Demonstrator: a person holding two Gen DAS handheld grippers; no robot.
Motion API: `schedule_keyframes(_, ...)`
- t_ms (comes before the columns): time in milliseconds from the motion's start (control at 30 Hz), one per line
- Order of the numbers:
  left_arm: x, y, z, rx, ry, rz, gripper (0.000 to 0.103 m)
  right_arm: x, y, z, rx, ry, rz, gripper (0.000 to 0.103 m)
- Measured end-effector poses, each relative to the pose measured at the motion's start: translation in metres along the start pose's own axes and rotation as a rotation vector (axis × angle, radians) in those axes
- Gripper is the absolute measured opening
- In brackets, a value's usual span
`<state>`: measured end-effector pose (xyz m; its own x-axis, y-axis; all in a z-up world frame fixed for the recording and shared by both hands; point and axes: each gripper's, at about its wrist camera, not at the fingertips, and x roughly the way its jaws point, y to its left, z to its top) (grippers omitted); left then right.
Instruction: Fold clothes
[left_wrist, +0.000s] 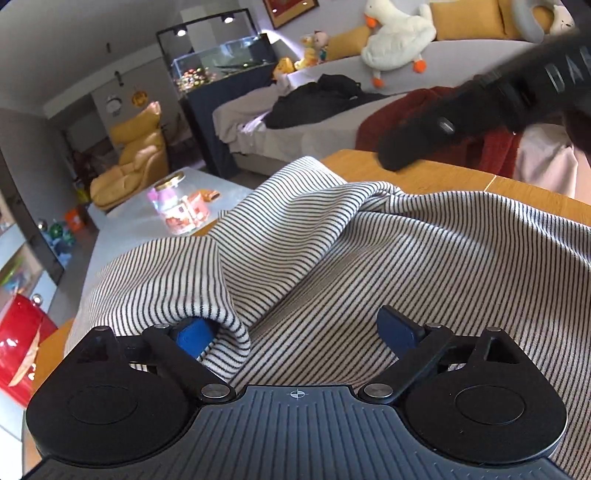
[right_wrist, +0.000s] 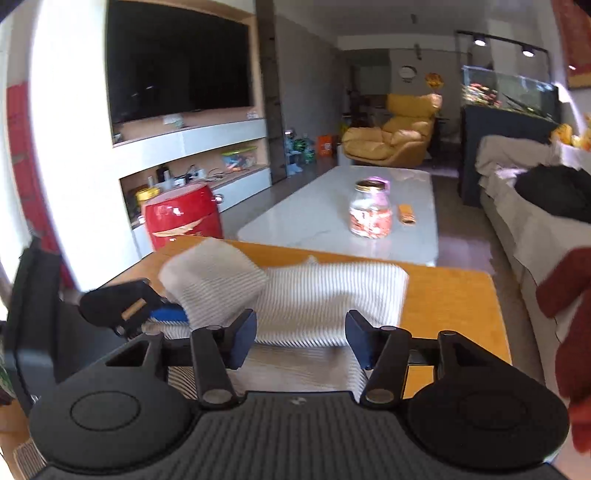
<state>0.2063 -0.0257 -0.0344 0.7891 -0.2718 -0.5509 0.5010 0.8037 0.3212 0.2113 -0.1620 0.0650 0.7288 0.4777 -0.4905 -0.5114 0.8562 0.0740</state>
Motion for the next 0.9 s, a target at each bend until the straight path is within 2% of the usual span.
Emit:
schedule_keyframes(133, -0.005, -0.002, -0.004, 0.019, -0.012, 0.023, 0.099, 0.06, 0.042, 0.073, -0.139, 0.172, 0.186, 0.055)
schedule_keyframes(233, -0.007, -0.002, -0.004, 0.028, -0.019, 0.037, 0.1, 0.112, 0.08, 0.105, -0.297, 0.32, 0.254, 0.06)
schedule_keyframes(333, -0.009, 0.0, -0.004, 0.019, -0.022, 0.046, 0.101, 0.146, 0.107, 0.112, -0.432, 0.393, 0.233, 0.06)
schedule_keyframes(433, -0.021, 0.014, -0.008, -0.055, -0.031, 0.026, 0.101, 0.147, 0.102, 0.112, -0.409, 0.383, 0.213, 0.06)
schedule_keyframes(567, -0.052, 0.056, -0.025, -0.276, -0.072, -0.075, 0.101, 0.138, 0.083, 0.114, -0.35, 0.341, 0.171, 0.06)
schedule_keyframes(600, -0.058, 0.074, -0.03, -0.385, -0.096, -0.115, 0.101, 0.132, 0.077, 0.114, -0.333, 0.322, 0.156, 0.06)
schedule_keyframes(700, -0.065, 0.136, -0.051, -0.806, -0.157, -0.231, 0.101, 0.113, 0.061, 0.114, -0.285, 0.266, 0.124, 0.06)
schedule_keyframes(767, -0.058, 0.171, -0.067, -1.067, -0.172, -0.266, 0.101, 0.099, 0.056, 0.111, -0.254, 0.244, 0.122, 0.06)
schedule_keyframes(800, -0.053, 0.184, -0.072, -1.151, -0.169, -0.253, 0.101, 0.092, 0.053, 0.109, -0.238, 0.233, 0.122, 0.06)
schedule_keyframes(867, -0.045, 0.199, -0.072, -1.203, -0.166, -0.208, 0.1, 0.078, 0.047, 0.106, -0.206, 0.212, 0.12, 0.06)
schedule_keyframes(900, -0.045, 0.199, -0.064, -1.183, -0.176, -0.196, 0.1, 0.071, 0.044, 0.104, -0.191, 0.201, 0.12, 0.06)
